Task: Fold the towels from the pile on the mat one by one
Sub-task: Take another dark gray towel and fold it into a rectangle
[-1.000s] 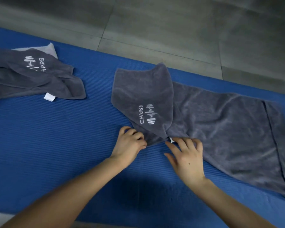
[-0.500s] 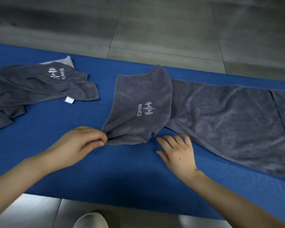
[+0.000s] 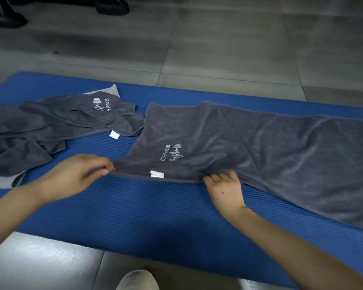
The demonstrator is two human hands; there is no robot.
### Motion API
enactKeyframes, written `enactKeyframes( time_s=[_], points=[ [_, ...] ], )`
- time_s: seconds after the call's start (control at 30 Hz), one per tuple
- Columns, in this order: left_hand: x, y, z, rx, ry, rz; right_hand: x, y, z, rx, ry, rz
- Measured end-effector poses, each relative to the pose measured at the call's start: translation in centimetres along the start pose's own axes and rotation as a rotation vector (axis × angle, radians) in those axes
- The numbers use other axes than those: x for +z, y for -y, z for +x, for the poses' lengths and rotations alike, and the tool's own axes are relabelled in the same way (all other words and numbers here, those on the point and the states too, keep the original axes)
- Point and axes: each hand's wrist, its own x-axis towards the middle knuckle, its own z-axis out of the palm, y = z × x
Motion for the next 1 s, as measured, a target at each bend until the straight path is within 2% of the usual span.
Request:
enactKeyframes(
  time_s=[0.07, 0.13, 0.2, 0.3, 0.37, 0.4, 0.43, 0.5, 0.63, 0.73, 0.83, 1.0],
  points=[
    [0.6, 1.4, -0.7, 0.064, 0.079, 0.17, -1.0, -0.2, -0.1, -0.003, 0.006, 0.087],
    [0.8, 3.1, -1.1, 0.056, 0.101, 0.287, -2.7, 0.5, -0.5, -0.07, 0.084, 0.263],
    [1.1, 4.7, -1.7, -0.001, 0.146, 0.357, -4.7, 2.0, -0.7, -0.141, 0.347, 0.443],
    [1.6, 4.4, -1.9, -0.178, 0.49, 0.349, -5.7, 3.3, -1.0, -0.207, 0.774, 0.577],
    [2.4, 2.7, -1.6, -0.296, 0.746, 0.296, -5.2, 3.0, -1.1, -0.22, 0.961, 0.615],
    [3.0, 2.1, -1.2, -0.313, 0.807, 0.279, -5.0, 2.7, -1.1, -0.185, 1.006, 0.648],
    [3.4, 1.6, -0.5, -0.302, 0.797, 0.282, -4.8, 2.2, -0.8, -0.128, 1.001, 0.685],
    [4.0, 1.1, 1.2, -0.262, 0.601, 0.327, -4.4, 1.0, 0.4, -0.009, 0.877, 0.701],
    [6.2, 1.6, 6.1, -0.212, 0.178, 0.276, -3.5, -2.0, 4.3, 0.094, 0.579, 0.517],
    [6.9, 1.9, 11.0, -0.221, -0.057, 0.288, -2.6, -4.0, 8.3, 0.143, 0.391, 0.417],
    [6.4, 2.8, 16.2, -0.219, -0.174, 0.394, -1.2, -5.5, 12.9, 0.214, 0.3, 0.344],
    [5.4, 5.2, 23.0, -0.48, -0.243, 0.515, 1.4, -7.8, 21.0, 0.328, 0.284, 0.253]
  ],
)
